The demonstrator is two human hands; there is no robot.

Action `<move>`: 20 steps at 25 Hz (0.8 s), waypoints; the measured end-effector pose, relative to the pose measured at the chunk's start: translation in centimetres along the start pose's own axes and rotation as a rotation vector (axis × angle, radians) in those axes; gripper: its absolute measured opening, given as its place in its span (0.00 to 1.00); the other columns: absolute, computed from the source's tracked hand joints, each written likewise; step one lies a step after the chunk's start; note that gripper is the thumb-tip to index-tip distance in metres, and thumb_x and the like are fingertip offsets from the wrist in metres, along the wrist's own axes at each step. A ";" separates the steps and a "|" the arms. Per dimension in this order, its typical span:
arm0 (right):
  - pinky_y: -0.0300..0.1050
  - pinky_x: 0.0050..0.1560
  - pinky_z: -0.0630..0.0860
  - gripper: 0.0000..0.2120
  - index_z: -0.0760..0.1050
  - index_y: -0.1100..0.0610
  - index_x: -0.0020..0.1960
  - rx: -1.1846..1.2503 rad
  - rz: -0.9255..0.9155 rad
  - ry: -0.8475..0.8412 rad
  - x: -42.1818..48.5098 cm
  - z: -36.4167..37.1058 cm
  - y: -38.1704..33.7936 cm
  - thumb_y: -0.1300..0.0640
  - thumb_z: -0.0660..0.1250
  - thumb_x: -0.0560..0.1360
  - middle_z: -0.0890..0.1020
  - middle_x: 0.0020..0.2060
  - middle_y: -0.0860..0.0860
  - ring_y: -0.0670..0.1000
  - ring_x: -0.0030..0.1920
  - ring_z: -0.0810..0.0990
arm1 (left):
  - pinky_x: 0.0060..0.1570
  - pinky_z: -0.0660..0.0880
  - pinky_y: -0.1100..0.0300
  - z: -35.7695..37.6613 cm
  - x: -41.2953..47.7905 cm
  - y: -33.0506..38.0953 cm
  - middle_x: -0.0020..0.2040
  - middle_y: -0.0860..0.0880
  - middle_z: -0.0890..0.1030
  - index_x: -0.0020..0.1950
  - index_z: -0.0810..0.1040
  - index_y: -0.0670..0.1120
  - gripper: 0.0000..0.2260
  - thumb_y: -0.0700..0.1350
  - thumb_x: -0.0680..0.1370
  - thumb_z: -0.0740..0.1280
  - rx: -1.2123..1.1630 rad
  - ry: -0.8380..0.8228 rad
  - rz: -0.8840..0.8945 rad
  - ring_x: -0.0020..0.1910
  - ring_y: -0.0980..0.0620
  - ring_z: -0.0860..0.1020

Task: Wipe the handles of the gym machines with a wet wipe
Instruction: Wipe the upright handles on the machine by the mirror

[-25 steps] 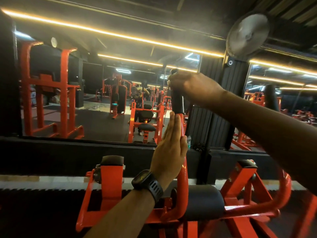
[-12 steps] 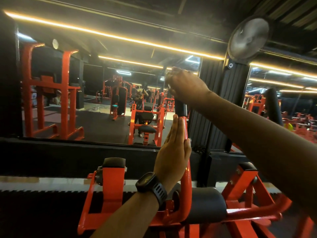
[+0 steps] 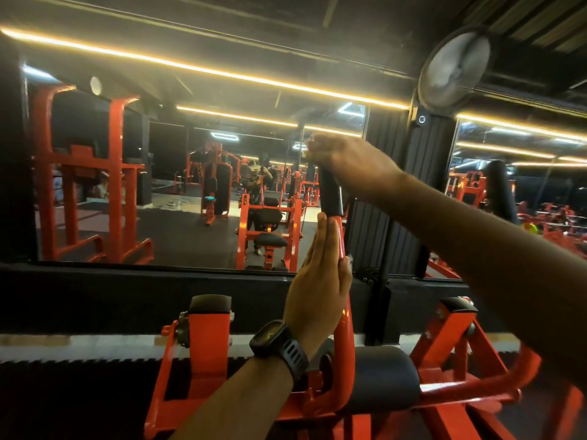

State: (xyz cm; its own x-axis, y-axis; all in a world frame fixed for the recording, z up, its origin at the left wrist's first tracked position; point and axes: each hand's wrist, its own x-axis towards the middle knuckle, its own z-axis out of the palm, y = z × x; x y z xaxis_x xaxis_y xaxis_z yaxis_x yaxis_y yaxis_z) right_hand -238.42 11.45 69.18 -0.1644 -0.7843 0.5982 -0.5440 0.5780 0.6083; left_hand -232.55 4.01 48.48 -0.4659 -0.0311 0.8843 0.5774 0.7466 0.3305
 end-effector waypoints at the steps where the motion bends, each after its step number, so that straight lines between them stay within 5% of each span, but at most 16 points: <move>1: 0.55 0.73 0.68 0.26 0.67 0.57 0.75 0.021 -0.011 0.004 -0.8 0.4 -0.2 0.66 0.66 0.77 0.68 0.75 0.56 0.55 0.74 0.67 | 0.67 0.55 0.73 0.0 0.0 0.0 0.79 0.59 0.35 0.77 0.32 0.59 0.27 0.61 0.82 0.42 0.005 -0.005 -0.011 0.78 0.57 0.49; 4: 0.57 0.67 0.74 0.28 0.63 0.57 0.77 0.089 0.137 0.113 -1.6 1.0 -0.3 0.66 0.64 0.78 0.68 0.74 0.58 0.59 0.71 0.72 | 0.65 0.52 0.76 -0.1 0.0 0.3 0.78 0.60 0.34 0.77 0.33 0.58 0.28 0.61 0.81 0.42 0.021 -0.010 -0.024 0.78 0.59 0.47; 7: 0.58 0.58 0.80 0.31 0.63 0.59 0.76 0.078 0.060 0.094 -2.3 2.0 -0.9 0.65 0.68 0.76 0.69 0.73 0.60 0.61 0.66 0.76 | 0.64 0.49 0.79 -0.3 -0.1 0.4 0.78 0.59 0.35 0.77 0.34 0.57 0.28 0.61 0.80 0.41 0.021 -0.024 -0.036 0.78 0.59 0.46; 11: 0.54 0.46 0.83 0.18 0.72 0.59 0.67 0.165 0.189 0.291 -2.0 1.9 -0.4 0.63 0.67 0.78 0.77 0.65 0.58 0.57 0.54 0.83 | 0.64 0.50 0.78 -0.3 0.1 0.4 0.79 0.57 0.36 0.77 0.34 0.57 0.29 0.62 0.80 0.41 0.040 -0.022 -0.045 0.78 0.57 0.48; 15: 0.49 0.42 0.83 0.16 0.72 0.62 0.67 0.253 0.281 0.330 -3.1 2.4 -1.8 0.57 0.61 0.81 0.82 0.56 0.57 0.55 0.47 0.84 | 0.61 0.47 0.81 -0.3 0.1 0.6 0.80 0.55 0.39 0.77 0.35 0.56 0.28 0.61 0.81 0.43 0.051 -0.023 -0.063 0.78 0.58 0.48; 20: 0.42 0.41 0.79 0.26 0.63 0.58 0.76 0.413 0.458 0.370 -2.3 1.2 -3.3 0.55 0.66 0.80 0.84 0.54 0.55 0.49 0.41 0.82 | 0.71 0.55 0.65 -0.3 0.0 0.6 0.79 0.58 0.35 0.77 0.33 0.57 0.29 0.62 0.80 0.41 0.059 -0.032 -0.054 0.78 0.56 0.50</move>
State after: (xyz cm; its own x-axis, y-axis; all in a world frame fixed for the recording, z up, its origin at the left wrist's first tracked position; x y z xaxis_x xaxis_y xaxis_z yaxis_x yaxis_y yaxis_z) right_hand -237.24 11.10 65.18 -0.2011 -0.3134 0.9281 -0.7662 0.6406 0.0503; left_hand -232.05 4.23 48.79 -0.5172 -0.0521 0.8543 0.5107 0.7822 0.3569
